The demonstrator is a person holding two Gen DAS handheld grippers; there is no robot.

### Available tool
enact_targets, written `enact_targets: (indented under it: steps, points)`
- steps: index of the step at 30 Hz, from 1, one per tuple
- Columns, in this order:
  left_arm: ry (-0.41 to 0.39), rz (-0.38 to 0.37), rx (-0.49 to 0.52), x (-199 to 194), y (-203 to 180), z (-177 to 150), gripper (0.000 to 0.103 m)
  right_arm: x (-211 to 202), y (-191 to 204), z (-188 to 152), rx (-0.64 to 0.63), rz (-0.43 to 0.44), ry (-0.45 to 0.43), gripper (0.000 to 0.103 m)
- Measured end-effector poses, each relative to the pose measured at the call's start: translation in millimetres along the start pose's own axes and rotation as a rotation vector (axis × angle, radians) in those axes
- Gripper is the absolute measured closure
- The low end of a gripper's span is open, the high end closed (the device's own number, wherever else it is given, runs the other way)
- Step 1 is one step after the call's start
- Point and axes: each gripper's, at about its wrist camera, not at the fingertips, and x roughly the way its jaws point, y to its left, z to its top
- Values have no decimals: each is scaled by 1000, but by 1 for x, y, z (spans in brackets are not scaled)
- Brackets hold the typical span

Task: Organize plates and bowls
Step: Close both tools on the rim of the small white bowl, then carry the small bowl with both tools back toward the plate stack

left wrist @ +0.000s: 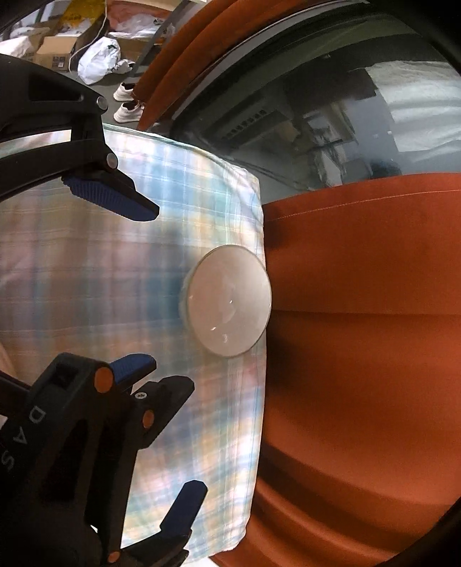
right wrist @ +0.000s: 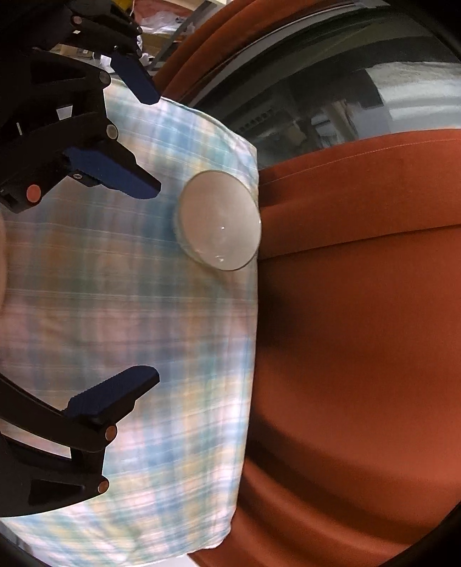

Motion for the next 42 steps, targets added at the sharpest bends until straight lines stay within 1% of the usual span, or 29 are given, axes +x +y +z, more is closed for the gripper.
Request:
enact_targets:
  steps: [2, 3, 5, 9, 12, 15, 17, 20, 22, 23, 25, 27, 28, 29, 30, 31, 32, 33, 34, 36, 42]
  points:
    - [12, 15, -7, 13, -1, 11, 23, 16, -2, 10, 8, 23, 19, 6]
    - [12, 17, -9, 17, -2, 13, 18, 22, -3, 14, 10, 33, 26, 6]
    - [2, 21, -22, 29, -2, 22, 11, 37, -5, 23, 7, 51, 29, 5]
    - [11, 44, -32, 50, -4, 32, 7, 59, -5, 36, 0, 72, 29, 5]
    - [17, 64, -39, 66, -3, 37, 6, 76, -4, 41, 0, 76, 38, 5]
    - [13, 76, -53, 81, -1, 42, 6, 92, -2, 47, -4, 87, 26, 5]
    - [18, 81, -64, 92, 1, 45, 6, 102, 1, 50, -7, 79, 20, 5]
    - [23, 90, -70, 105, 5, 49, 7, 116, 5, 54, -3, 81, 25, 11]
    - [16, 98, -74, 112, 7, 51, 11, 124, 7, 56, -1, 74, 29, 16]
    - [16, 97, -77, 115, 7, 51, 17, 128, 8, 57, 3, 72, 30, 17]
    - [27, 104, -77, 121, 7, 52, 24, 134, 9, 58, 9, 70, 36, 26]
    - [31, 118, -68, 123, 7, 53, 43, 140, 8, 57, 13, 67, 49, 31]
    - [34, 117, -62, 126, 7, 54, 48, 142, 8, 57, 18, 70, 53, 37]
    - [37, 115, -56, 128, 7, 54, 55, 144, 7, 56, 25, 87, 55, 42]
    - [38, 123, -54, 129, 7, 54, 61, 146, 6, 55, 28, 100, 58, 51]
    - [38, 134, -53, 131, 8, 53, 64, 147, 7, 55, 24, 104, 59, 57]
    - [38, 141, -54, 131, 9, 53, 68, 148, 9, 55, 17, 108, 58, 60]
    - [39, 142, -59, 132, 9, 53, 70, 149, 10, 55, 11, 111, 59, 65]
    - [40, 141, -64, 132, 10, 53, 72, 149, 11, 56, 9, 117, 60, 72]
    - [40, 136, -72, 132, 13, 52, 74, 147, 13, 57, 4, 126, 60, 80]
    - [51, 131, -91, 132, 16, 51, 78, 146, 19, 59, -14, 97, 57, 80]
